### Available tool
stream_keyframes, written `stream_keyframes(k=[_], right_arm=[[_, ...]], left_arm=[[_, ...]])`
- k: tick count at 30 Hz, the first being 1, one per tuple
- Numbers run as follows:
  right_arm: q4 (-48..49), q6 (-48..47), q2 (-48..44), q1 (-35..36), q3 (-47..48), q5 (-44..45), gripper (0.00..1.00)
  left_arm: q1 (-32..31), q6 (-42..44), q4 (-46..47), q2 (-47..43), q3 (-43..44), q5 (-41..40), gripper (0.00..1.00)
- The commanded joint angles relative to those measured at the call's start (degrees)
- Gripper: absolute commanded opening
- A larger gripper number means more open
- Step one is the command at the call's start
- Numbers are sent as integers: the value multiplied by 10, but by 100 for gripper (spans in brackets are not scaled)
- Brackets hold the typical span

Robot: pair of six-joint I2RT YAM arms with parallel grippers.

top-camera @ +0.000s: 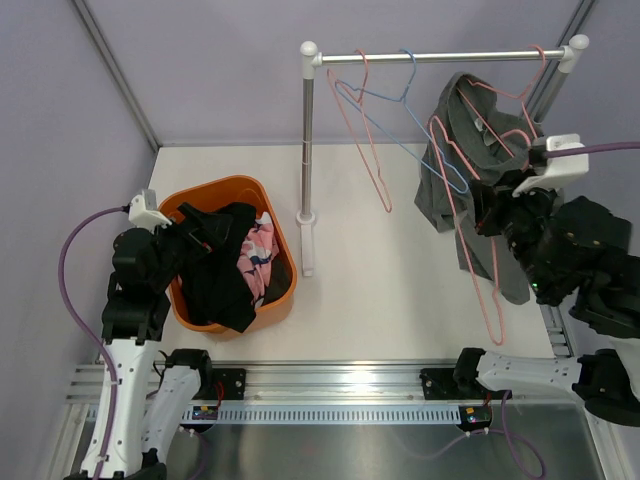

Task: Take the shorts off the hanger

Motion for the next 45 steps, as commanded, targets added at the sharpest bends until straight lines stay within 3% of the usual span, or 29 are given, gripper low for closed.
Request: stream_keyframes(k=[1,4,12,15,24,35,41,45], right_arm=[[38,-82,60,-40,-10,120,0],[61,-78,50,-142,-17,22,0],[72,-114,84,-265,1,-53,0],[51,-100,100,-296,12,-134,0],[-30,-78,166,-301,70,-334,0],[-17,-93,203,-320,112,-266,0],[67,-76,246,-445,137,-435,0],[147,-54,282,-499,142,-471,0]], left_arm=[[0,48,-14,-19,23,-1,99],[0,60,-14,-22,22,2,99],[0,91,-17,-18,9,30,99],[0,109,-28,-23,0,51,99],[0,166,-91,-78,-34,55,99],[-21,165,-81,-130,-63,48,99],[-32,164,-74,-143,-67,48,99],[-39,164,-71,-143,-69,50,99]])
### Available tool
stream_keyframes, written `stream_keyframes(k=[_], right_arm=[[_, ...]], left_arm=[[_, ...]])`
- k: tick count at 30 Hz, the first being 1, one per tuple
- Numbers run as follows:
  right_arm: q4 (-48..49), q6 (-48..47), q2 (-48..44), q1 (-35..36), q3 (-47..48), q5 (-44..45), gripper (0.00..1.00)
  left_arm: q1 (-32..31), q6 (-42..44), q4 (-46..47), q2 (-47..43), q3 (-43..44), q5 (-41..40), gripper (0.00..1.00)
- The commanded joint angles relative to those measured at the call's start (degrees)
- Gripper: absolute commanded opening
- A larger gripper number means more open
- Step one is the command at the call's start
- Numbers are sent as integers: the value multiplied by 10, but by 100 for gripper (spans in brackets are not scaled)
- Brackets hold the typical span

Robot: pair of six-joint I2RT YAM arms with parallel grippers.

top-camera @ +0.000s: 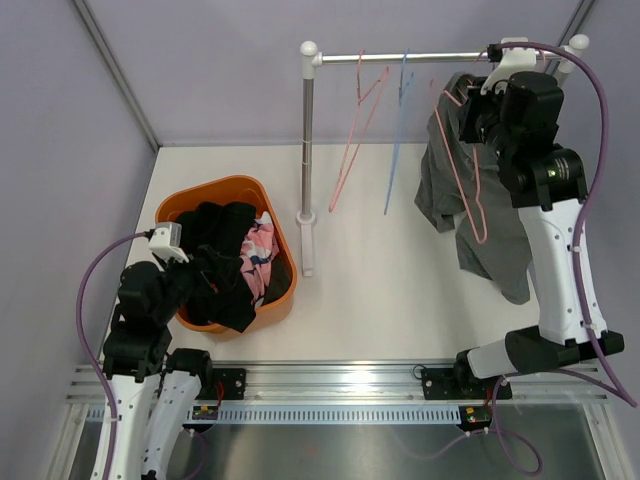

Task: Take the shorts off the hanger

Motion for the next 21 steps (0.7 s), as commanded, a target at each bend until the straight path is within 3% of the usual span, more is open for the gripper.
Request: stream_keyframes(k=[1,13,17,21], right_arm=[[106,21,39,-42,31,-81,0],[75,73,263,-65,251,-128,0],[79,96,258,-63,202,-121,0],[118,108,215,-61,82,-93,0]], left_arm=[[-6,8,29,-6,-3,11,99],[-10,7,37,-10,-8,15,99],[-10,7,37,-11,-8,15,99],[-10,7,39,-9,-8,17,99]])
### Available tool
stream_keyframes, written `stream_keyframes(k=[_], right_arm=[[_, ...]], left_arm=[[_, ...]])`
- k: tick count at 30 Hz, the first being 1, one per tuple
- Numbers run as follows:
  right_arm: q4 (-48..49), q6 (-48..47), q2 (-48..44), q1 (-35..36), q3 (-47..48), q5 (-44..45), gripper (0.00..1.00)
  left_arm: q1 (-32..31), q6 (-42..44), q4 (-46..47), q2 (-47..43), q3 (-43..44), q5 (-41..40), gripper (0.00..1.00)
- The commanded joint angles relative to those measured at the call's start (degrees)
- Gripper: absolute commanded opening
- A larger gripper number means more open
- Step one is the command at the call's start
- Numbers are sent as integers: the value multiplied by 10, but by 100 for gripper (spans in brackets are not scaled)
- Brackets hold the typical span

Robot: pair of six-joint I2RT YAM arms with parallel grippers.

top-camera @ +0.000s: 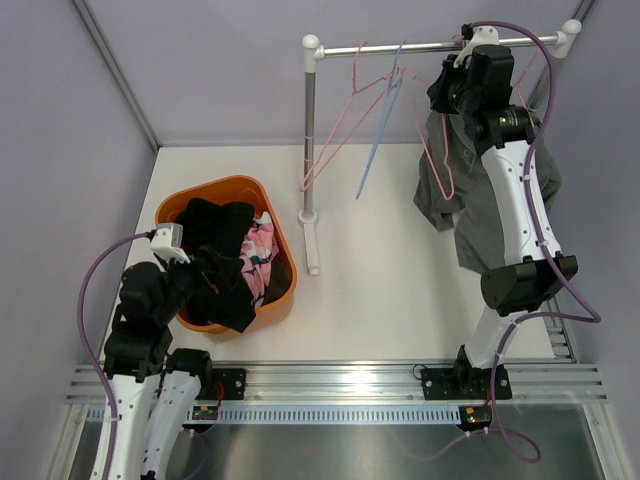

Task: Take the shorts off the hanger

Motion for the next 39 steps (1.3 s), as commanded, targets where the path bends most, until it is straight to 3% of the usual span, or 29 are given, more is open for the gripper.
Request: stream_keyframes(k=[1,7,14,17,23,39], right_arm=[[43,21,-44,3,-75,30,0],[35,-17,-56,36,-92,66,1],[13,-43,-49,78,-60,130,10],[12,-38,-55,78,-64,135,16],[8,-38,-71,79,-83,158,39],[-24,-31,-162,78,-61,123,51]], left_arm=[[-3,7,35,-6,-1,18,99],[-3,6,36,-8,-2,18,99],[-3,6,35,-11,-2,17,99],[-4,6,36,-11,-2,18,99],[-6,7,36,-11,-2,18,99],[-9,6,36,-14,-2,19,99]])
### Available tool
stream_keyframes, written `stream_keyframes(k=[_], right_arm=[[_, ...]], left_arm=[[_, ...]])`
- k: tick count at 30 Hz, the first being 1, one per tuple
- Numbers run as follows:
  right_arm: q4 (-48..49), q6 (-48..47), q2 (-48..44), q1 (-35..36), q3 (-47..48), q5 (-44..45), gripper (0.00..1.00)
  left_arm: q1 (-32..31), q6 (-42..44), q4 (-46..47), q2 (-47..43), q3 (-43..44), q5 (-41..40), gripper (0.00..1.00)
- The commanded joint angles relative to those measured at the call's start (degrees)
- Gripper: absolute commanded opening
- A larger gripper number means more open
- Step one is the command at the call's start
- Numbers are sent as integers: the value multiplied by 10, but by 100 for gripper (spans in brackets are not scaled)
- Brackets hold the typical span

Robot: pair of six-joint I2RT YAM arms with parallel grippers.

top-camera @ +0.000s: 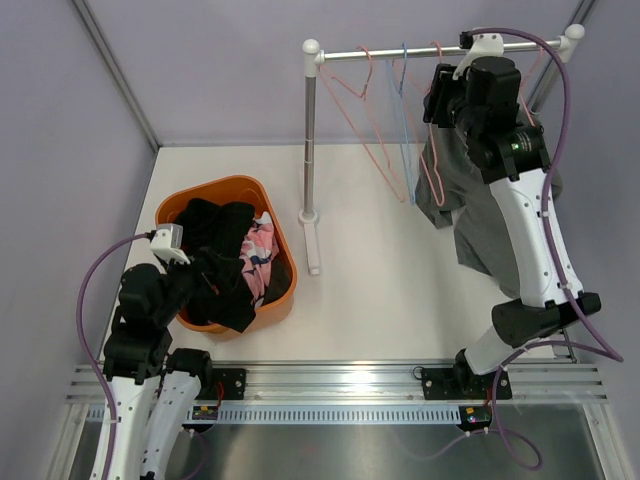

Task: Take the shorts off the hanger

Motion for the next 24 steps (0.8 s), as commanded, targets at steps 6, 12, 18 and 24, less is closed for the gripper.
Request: stream_keyframes(k=[6,12,18,24], right_arm=[[37,-25,-89,-6,-19,65,58],[58,26,-96,-120,-28,10,62],[164,54,-99,-195,-98,13,64],[254,57,-81,-238,-142,-10,67]], left_arm=[[-7,6,34,-11,-2,21,99],[-7,6,36,-15,-3,24,99],[-10,5,38,-27,-5,28,99],[-20,6,39,-33,-5,28,99]])
